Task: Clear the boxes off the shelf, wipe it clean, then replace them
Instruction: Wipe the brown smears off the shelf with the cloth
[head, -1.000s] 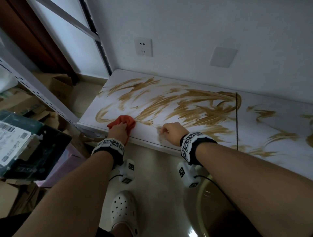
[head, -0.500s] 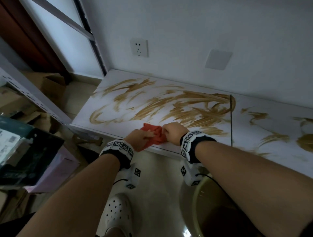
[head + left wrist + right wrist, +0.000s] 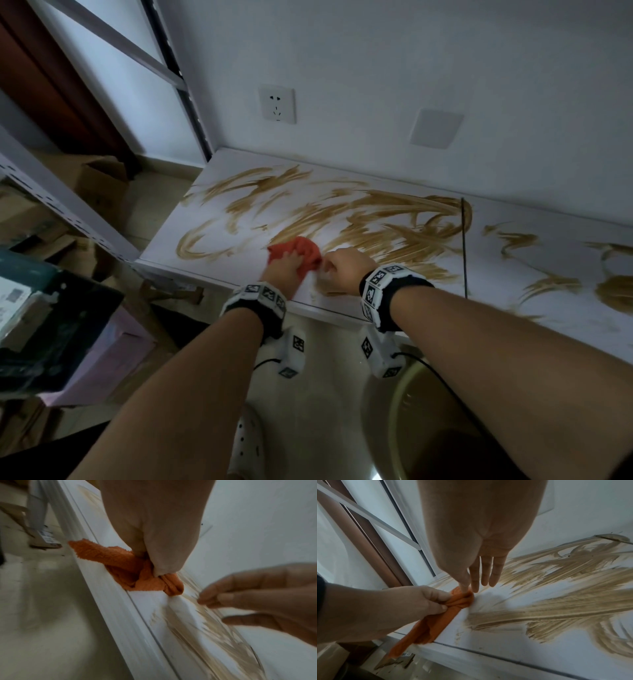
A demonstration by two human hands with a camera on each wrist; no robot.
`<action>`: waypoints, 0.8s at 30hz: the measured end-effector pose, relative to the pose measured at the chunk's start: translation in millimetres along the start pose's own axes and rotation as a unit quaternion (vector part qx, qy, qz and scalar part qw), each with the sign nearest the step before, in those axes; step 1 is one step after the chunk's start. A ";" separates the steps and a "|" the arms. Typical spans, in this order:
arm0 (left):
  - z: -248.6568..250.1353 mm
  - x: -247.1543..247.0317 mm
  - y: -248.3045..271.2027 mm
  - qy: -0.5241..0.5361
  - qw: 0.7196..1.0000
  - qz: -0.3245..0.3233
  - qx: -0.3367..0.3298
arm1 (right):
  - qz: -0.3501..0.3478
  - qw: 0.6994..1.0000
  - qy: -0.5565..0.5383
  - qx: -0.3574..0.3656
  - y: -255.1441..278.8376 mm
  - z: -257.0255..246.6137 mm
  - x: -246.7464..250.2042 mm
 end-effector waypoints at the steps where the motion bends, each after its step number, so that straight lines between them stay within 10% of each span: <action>1: 14.2 -1.9 1.8 -0.011 0.999 -0.016 -0.029 | 0.004 1.000 -0.001 -0.004 -0.2 1.8 1.3; 4: 32.7 -4.4 10.4 0.001 0.996 -0.070 -0.059 | -0.002 1.000 0.001 -0.008 -0.6 2.1 1.7; 10: -59.6 37.6 30.1 0.112 0.984 0.086 0.113 | 0.001 1.000 -0.021 -0.009 -14.0 -16.5 -9.6; 14: -115.5 36.8 57.6 0.021 0.977 0.051 0.208 | -0.001 0.999 0.005 -0.037 -33.3 -31.3 -21.0; 24: -124.4 27.9 58.1 -0.033 0.980 0.002 0.197 | -0.052 0.992 0.107 0.029 -61.1 -71.3 -46.8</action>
Point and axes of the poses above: each hand's wrist, its own y-axis away from the middle knuckle, its own x-axis out of the back of the hand, z = x × y, the point moved 8 cm from there along -y, towards the middle knuckle, and after that the axes turned 3 degrees about y, right-handed, at the moved point
